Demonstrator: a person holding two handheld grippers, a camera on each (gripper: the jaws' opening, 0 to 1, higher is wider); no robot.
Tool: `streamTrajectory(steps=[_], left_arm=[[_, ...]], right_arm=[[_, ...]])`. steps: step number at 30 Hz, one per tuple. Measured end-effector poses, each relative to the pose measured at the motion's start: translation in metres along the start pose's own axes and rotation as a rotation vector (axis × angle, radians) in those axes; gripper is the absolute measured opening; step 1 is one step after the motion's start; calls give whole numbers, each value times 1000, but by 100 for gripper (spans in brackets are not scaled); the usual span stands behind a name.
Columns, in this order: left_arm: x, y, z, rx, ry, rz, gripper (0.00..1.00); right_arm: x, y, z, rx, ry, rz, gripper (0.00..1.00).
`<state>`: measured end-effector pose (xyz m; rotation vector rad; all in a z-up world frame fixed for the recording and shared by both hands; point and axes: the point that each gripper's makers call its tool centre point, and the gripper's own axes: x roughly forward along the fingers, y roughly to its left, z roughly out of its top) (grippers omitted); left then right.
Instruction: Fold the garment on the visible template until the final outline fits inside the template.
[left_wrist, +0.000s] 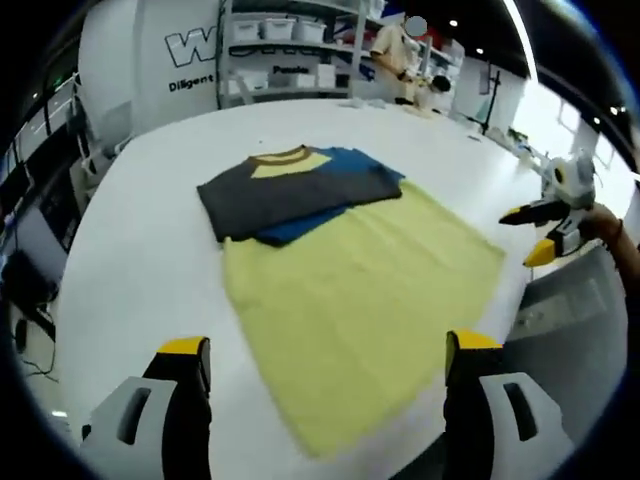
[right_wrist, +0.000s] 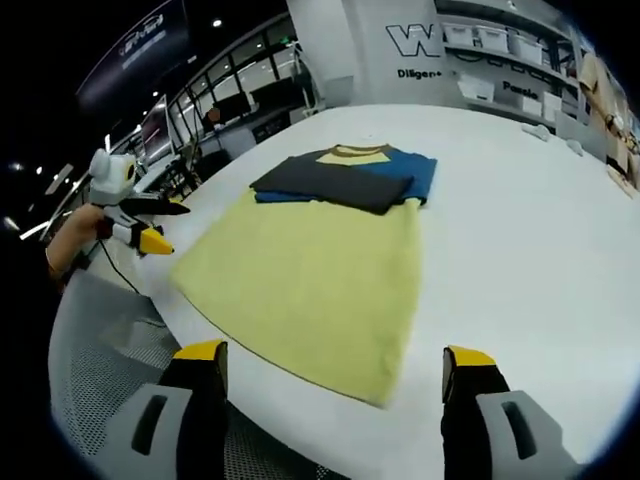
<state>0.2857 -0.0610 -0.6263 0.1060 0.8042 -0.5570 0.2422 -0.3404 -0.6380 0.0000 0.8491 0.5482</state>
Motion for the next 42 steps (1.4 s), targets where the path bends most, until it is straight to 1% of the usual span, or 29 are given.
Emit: streamTrajectory(steps=[4,8,12,13,14,16,18,21,23,24,26,28,29,30,33,36,40,42], left_arm=[[-4,-7,-11,-26,12,5,93],[-8,-7,-23,-47,32,37,91],[-8,-7,-34,-73,53,42,89],[-8,-7,-38,-81,68,41,87],[-10,-10,-44,-98,105,33,85],[-11,-12,-49,-112,124,26,82],[-11,-11,-53,-126,134,35,77],[-11,-9,-61,-163,161,51,71],[-12,-8,-64,-180,172,58,67],[-13,-8,-65,-197,173,60,66],[-13,-9,-65,-210,165,56,63],[-14,-9,-68,-223,170,61,59],[-14,-8,-69,-224,174,63,58],[-14,-7,-72,-233,184,74,56],[-16,-4,-75,-255,184,88,51],[-15,-2,-78,-285,180,91,47],[-16,0,-78,-279,189,104,41],[-16,3,-78,-282,193,118,39]], right_arm=[[0,1,-3,-4,8,4,85],[0,2,-9,-9,28,9,84],[1,4,-15,-2,41,16,81],[1,4,-16,-1,45,16,81],[1,4,-17,0,49,15,79],[1,3,-19,10,53,13,77],[1,2,-21,23,55,11,74],[1,-6,-24,56,62,-14,65],[1,-9,-26,61,68,-27,61],[1,-10,-28,58,74,-31,59],[3,-14,-30,60,88,-46,53],[3,-15,-32,59,94,-55,50],[3,-16,-31,64,94,-58,49],[5,-17,-31,87,88,-63,48],[7,-18,-29,120,77,-63,42],[9,-22,-27,132,71,-74,34],[11,-30,-30,137,92,-100,26],[13,-33,-33,136,102,-110,20]])
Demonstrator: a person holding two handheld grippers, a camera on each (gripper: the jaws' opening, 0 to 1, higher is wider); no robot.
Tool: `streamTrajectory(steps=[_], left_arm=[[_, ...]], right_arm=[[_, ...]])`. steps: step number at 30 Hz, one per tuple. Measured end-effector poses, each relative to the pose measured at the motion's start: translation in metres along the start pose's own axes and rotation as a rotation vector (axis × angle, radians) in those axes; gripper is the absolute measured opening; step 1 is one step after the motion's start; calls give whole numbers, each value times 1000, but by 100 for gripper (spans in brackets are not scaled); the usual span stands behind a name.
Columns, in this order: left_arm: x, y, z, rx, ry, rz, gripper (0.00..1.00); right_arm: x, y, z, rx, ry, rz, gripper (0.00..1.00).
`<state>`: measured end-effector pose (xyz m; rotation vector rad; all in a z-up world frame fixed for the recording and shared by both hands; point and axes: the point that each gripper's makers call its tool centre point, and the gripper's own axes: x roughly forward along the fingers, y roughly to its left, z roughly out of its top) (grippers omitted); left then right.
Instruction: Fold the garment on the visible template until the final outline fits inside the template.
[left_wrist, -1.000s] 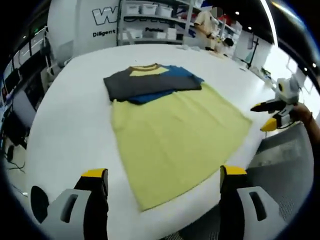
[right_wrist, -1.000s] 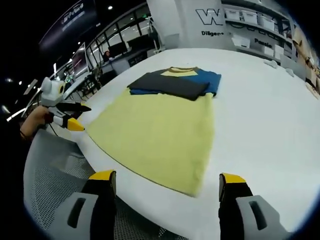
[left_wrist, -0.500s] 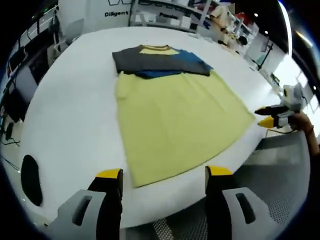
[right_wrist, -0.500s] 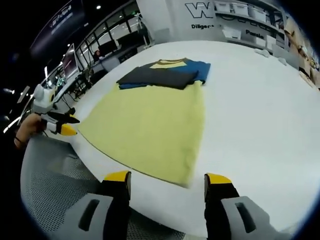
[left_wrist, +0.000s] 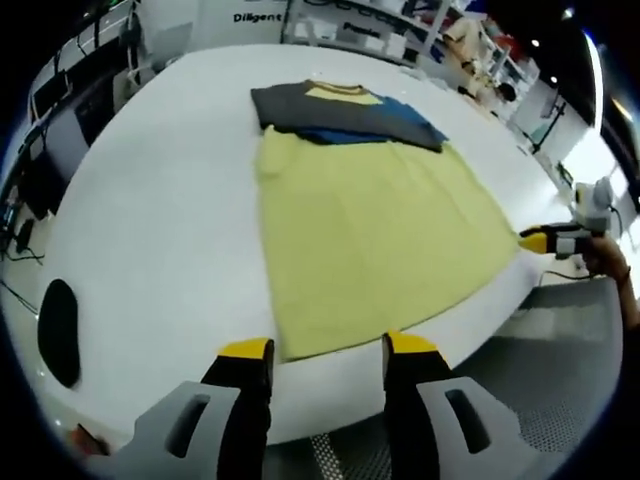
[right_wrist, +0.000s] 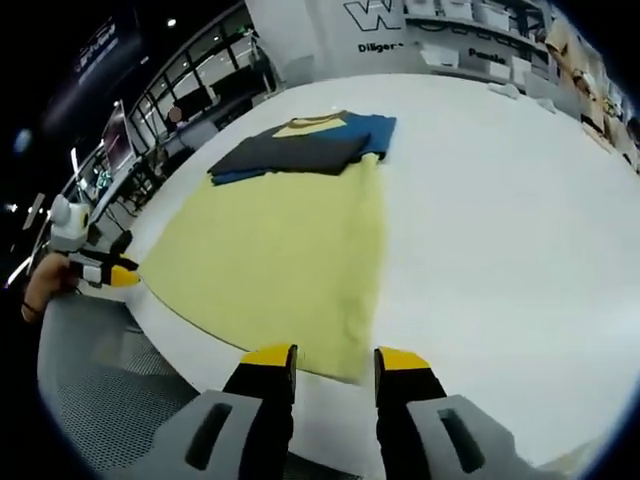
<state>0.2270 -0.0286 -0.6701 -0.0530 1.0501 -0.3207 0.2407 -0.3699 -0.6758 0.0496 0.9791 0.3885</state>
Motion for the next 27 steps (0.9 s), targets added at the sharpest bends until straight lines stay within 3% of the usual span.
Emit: streamTrajectory(steps=[11,18,22,27], left_arm=[[1,11,0,-24,7,61,22],[1,13,-2,26,24,87,15],[1,18,-4,66,50,123,8],[2,14,-3,109,54,123,4]], right_arm=[[2,-5,-2,25,-2,-6,6],[1,-5,-4,-10,24,-18,0],[1,-4,-5,-20,29,-13,0],[2,-4,-4,-46,32,-18,0]])
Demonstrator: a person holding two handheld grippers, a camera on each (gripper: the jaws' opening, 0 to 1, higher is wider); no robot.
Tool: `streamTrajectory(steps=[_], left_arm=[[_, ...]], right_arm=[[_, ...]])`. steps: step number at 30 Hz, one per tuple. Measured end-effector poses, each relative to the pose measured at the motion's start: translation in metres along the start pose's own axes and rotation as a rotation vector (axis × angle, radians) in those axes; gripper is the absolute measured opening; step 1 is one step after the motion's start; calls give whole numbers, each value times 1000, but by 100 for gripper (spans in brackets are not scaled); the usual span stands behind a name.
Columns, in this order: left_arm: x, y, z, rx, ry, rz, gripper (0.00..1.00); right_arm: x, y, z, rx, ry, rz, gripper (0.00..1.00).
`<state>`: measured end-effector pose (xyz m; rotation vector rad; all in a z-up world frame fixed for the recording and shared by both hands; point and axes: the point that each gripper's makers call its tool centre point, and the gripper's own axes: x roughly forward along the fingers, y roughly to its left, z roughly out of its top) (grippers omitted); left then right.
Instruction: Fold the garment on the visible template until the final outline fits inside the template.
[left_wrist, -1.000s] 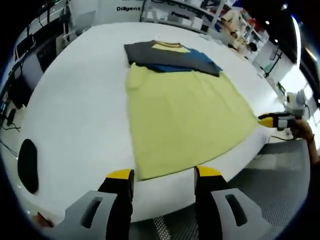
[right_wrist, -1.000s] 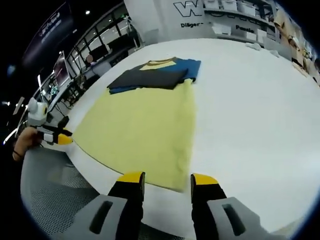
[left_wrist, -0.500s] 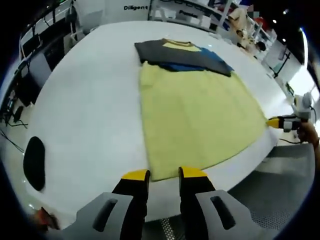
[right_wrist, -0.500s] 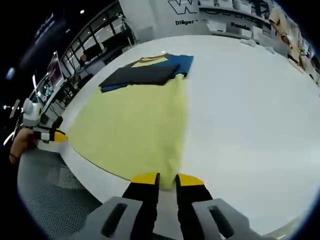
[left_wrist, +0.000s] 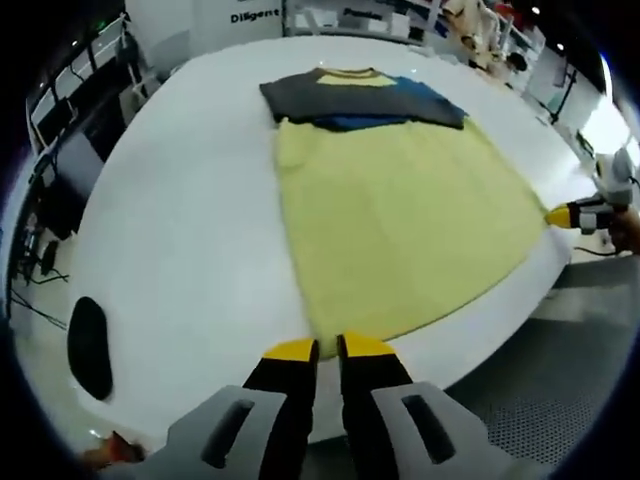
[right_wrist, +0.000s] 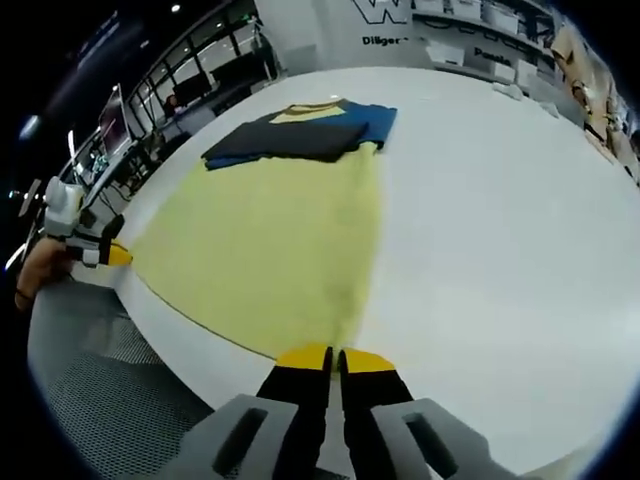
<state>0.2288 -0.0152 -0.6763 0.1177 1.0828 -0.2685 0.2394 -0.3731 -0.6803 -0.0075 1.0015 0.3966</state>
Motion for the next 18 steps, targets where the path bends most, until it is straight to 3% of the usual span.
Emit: streamTrajectory(steps=[7,18], left_arm=[[0,-1,-1,15,6,-12,2],[-5,-7,-13,52,69,-41,2]], right_arm=[[0,1,0,-32,14,0,0],[-9,3,-16,-51,112,6,0]])
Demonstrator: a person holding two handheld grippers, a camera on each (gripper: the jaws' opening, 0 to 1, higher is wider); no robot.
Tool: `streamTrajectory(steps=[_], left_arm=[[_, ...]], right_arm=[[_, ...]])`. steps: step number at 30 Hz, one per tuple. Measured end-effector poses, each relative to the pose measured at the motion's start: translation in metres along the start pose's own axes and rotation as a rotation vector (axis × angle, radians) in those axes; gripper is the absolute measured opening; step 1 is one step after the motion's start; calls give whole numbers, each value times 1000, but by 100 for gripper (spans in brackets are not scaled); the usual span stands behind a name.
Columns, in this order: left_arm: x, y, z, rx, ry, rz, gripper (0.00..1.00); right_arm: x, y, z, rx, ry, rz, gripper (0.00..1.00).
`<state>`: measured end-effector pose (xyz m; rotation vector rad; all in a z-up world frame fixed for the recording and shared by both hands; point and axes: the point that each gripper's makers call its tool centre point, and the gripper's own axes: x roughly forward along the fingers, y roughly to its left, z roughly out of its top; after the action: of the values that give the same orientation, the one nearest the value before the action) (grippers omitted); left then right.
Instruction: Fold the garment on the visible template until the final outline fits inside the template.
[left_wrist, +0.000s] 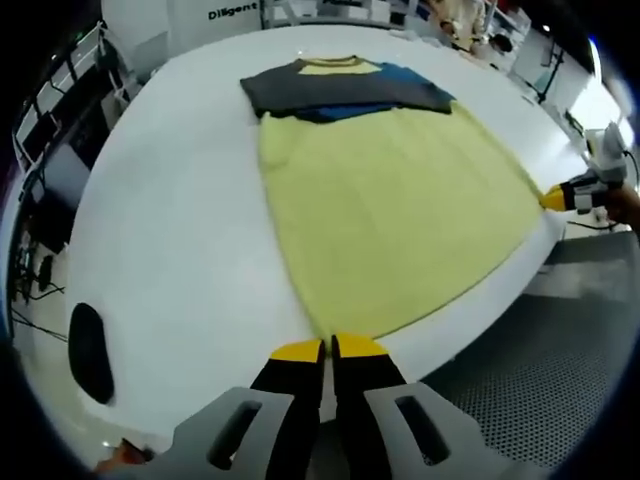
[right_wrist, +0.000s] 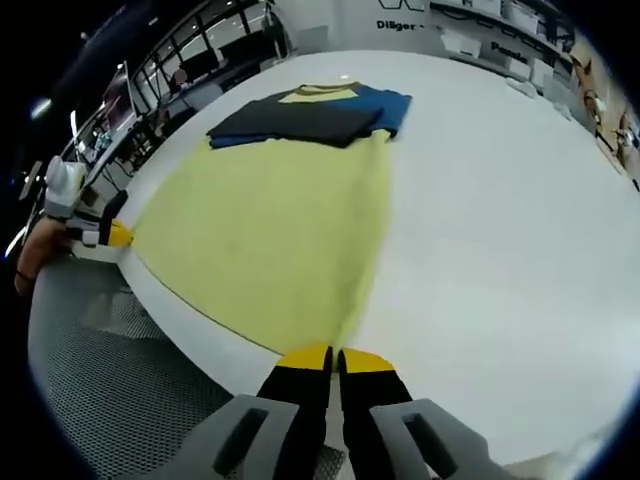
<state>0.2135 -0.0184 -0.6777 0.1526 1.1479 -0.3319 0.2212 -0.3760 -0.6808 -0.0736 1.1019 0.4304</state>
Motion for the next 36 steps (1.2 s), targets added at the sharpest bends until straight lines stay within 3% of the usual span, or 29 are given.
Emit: streamTrajectory(steps=[6,15,36], left_arm=[[-3,-4,-8,35,47,-8,2],[-5,-11,-18,36,81,-54,2],[-12,-24,-37,84,160,-97,1]], right_arm=[[-7,6,-10,-19,41,13,0],[-11,7,-23,-17,79,14,0],[-20,13,-44,-24,150,21,0]])
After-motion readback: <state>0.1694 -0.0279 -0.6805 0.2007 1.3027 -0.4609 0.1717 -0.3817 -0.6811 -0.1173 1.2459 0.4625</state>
